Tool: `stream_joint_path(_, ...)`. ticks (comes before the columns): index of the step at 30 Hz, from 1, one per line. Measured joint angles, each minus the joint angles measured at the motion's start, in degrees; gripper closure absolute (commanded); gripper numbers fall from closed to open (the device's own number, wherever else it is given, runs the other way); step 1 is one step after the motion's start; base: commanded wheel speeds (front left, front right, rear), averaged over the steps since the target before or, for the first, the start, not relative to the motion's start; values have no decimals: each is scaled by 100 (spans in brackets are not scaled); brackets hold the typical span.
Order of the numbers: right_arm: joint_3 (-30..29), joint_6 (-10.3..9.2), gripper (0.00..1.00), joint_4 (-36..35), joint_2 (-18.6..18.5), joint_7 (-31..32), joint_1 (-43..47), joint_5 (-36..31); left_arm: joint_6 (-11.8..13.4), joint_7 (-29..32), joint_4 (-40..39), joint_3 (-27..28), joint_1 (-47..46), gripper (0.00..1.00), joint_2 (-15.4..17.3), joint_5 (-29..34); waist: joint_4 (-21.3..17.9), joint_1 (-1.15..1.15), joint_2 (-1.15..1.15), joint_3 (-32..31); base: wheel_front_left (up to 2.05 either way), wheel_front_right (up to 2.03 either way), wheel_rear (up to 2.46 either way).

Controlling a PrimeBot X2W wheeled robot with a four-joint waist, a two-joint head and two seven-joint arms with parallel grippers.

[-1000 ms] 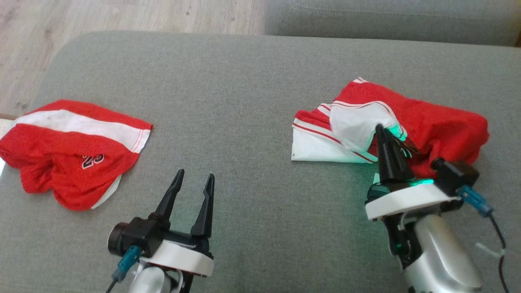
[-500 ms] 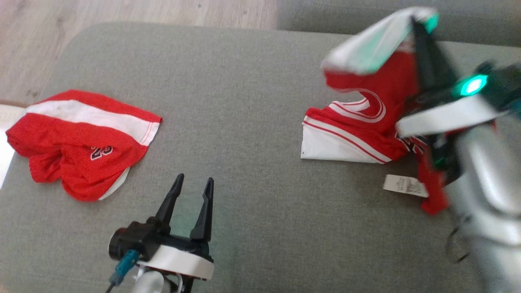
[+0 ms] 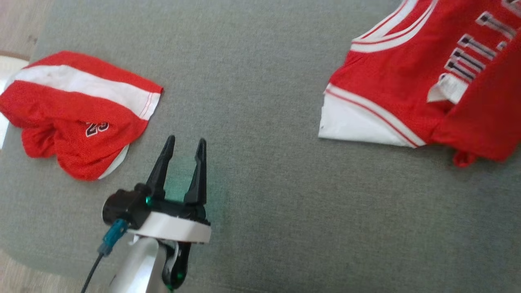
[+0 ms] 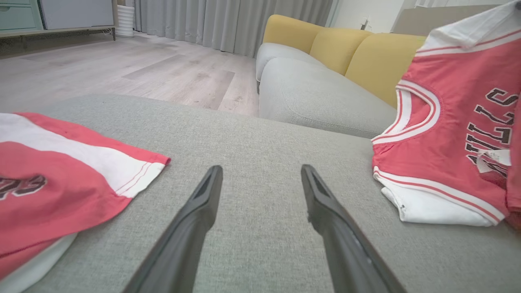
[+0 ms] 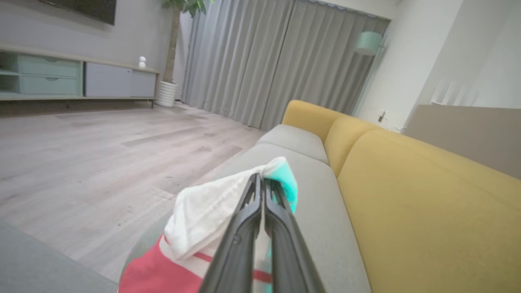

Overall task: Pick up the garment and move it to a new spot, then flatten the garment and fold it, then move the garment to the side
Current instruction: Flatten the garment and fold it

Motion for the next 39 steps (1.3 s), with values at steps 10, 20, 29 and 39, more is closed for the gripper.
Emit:
stream_joint_path(10,-301,0,0,1664,416,-488,-722,-487,0,0,-5,-10,-190,0,-27,-15,138,-1,0,133,0,0,0)
stream_joint_path(20,-194,0,0,1539,1089,-870,28,-151,0,0,4,223,-51,0,-30,49,-216,-2,0,-374,0,0,0)
stream_joint_path(29,-489,0,0,-207,1690,-887,2071,189,0,0,-9,299,240,0,-27,90,-680,-3,0,-898,0,0,0)
stream_joint_path(39,-1351,0,0,-1648,2577,-887,4874,-706,0,0,-20,316,382,0,-25,90,-1048,-2,0,-1205,0,0,0)
